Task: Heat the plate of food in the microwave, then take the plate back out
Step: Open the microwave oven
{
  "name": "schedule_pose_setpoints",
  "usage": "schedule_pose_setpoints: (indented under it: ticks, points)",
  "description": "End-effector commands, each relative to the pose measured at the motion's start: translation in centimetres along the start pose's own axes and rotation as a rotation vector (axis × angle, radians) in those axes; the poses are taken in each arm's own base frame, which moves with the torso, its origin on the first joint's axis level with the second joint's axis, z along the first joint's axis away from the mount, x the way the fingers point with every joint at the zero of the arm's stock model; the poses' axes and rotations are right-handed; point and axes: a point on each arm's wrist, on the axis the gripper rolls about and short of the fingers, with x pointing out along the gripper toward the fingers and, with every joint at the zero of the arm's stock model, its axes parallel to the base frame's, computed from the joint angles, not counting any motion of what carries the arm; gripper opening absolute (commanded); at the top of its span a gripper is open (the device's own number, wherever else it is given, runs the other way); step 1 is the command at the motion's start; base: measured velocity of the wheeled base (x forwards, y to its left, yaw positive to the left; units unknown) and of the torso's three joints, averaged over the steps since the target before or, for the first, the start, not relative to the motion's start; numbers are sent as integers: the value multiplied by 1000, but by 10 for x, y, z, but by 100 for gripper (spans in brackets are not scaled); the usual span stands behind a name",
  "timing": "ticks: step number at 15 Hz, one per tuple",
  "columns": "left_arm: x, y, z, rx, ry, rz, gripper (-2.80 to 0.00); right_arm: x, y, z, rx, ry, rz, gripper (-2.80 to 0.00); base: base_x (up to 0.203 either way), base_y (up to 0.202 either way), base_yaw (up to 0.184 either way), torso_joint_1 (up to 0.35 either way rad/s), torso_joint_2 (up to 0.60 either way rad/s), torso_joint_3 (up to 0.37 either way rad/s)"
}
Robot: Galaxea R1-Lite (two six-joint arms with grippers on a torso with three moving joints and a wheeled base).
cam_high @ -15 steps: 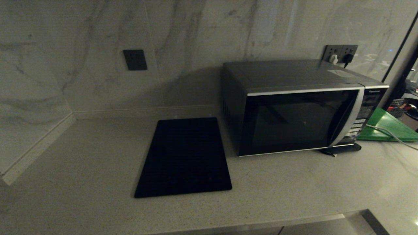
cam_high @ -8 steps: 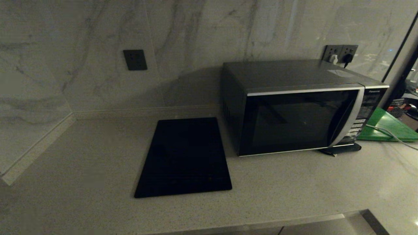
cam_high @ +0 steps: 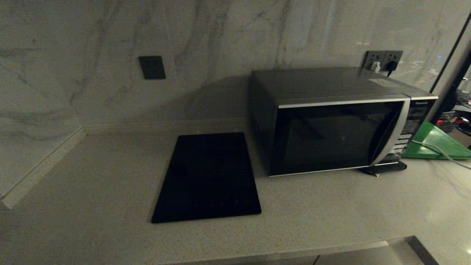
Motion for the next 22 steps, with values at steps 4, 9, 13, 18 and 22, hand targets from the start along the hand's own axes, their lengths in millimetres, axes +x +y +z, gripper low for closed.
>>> schedule_pose_setpoints:
  ticks: [4, 9, 13, 18, 22]
  points:
    - [0, 0, 0, -1, 1, 1, -280, 102, 23, 99, -38, 100, -242, -280, 0, 0, 0, 0, 0, 0]
    - [0, 0, 0, -1, 1, 1, -280, 161, 26, 126, -352, 143, -568, -280, 0, 0, 0, 0, 0, 0]
    - [0, 0, 0, -1, 1, 1, -280, 199, 28, 138, -382, 150, -724, -280, 0, 0, 0, 0, 0, 0]
    - [0, 0, 0, -1, 1, 1, -280, 245, 24, 123, -298, 121, -870, -280, 0, 0, 0, 0, 0, 0]
    - [0, 0, 0, -1, 1, 1, -280, 267, 24, 114, -279, 120, -874, -280, 0, 0, 0, 0, 0, 0]
